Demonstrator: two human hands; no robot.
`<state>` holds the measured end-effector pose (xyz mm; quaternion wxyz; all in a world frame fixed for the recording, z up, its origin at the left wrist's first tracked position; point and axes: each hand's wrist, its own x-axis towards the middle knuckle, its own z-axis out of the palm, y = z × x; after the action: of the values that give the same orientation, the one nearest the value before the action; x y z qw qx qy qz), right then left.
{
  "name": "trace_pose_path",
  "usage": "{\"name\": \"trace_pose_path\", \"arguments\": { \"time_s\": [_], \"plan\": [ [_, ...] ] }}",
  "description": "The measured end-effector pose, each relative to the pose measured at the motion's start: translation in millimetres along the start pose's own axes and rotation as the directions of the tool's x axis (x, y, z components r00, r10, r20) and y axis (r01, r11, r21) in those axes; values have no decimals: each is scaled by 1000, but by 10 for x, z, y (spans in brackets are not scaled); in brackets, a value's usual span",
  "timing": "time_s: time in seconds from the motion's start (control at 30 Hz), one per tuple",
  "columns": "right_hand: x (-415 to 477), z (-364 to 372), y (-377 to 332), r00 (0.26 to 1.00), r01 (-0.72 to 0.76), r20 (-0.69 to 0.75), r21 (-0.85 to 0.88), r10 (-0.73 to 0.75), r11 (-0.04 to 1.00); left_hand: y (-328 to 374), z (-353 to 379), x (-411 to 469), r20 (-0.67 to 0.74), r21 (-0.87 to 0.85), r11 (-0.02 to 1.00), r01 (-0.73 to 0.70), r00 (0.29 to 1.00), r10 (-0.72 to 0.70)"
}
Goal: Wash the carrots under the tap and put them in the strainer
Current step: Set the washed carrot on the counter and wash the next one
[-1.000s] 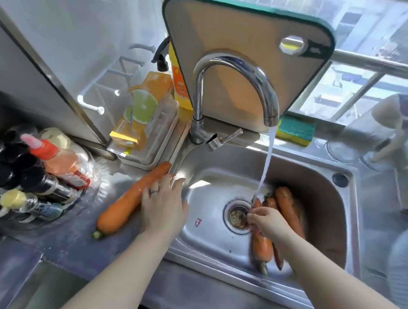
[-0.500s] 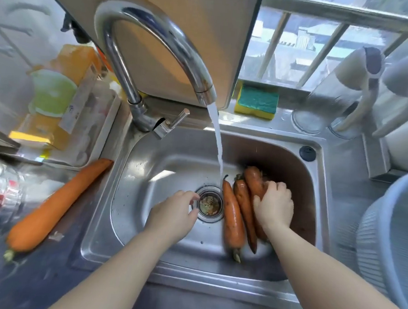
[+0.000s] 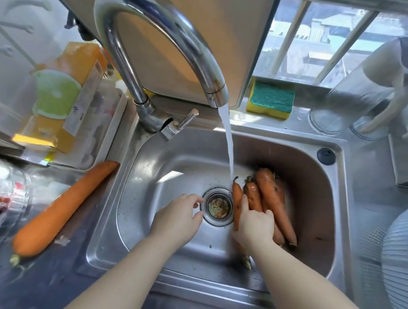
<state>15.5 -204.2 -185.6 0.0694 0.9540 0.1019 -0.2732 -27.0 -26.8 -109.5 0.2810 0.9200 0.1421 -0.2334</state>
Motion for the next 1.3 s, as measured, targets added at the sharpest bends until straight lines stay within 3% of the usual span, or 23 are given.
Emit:
{"name": "trace_pose_path", "arguments": {
  "time_s": [0.17,0.23,0.33,0.43,0.47,0.53,0.6,0.67,0.73,0.83,0.97,1.17,1.23,1.3],
  "plan": [
    [-29,-142,103,980,-179,132,283,146,942,-27,-13,26,12,-99,994,43,999,-42],
    [-13,-221,169,949,-266,276,431,155,862,-41,-21,53,21,-140,988,67,998,-65],
    [-9,-344,259,870,-437,489,715,56,545,-47,-31,101,42,-238,963,122,992,-115],
    [-113,-490,326,797,-569,594,799,-110,196,50,-36,134,150,-391,896,211,975,-164],
    [-157,-553,345,795,-573,585,811,-160,121,118,-40,131,215,-472,841,265,960,-181],
    [-242,-692,359,811,-534,535,842,-237,73,298,-35,115,382,-637,652,411,903,-196],
    [-345,-830,350,834,-461,470,881,-288,104,477,-2,161,479,-769,403,496,865,-151],
    [-461,-943,326,852,-392,421,907,-310,155,639,14,235,466,-860,153,487,872,-152],
    [-573,-1043,303,872,-343,387,920,-299,189,759,9,306,396,-911,28,412,892,-219],
    [-743,-1196,296,896,-276,344,927,-279,255,874,-6,314,271,-956,39,290,928,-256],
    [-920,-1307,283,922,-100,291,817,-256,568,966,58,271,234,-959,103,264,942,-239],
    [-1077,-1504,360,954,-29,238,679,-184,733,1031,-19,360,203,-964,84,251,904,-376],
    [-1132,-1582,388,965,8,200,622,-168,783,1079,-87,381,221,-963,50,264,883,-414],
    [-1174,-1620,400,978,55,143,519,-150,853,1119,-160,409,292,-953,-57,296,860,-418]
  ]
}}
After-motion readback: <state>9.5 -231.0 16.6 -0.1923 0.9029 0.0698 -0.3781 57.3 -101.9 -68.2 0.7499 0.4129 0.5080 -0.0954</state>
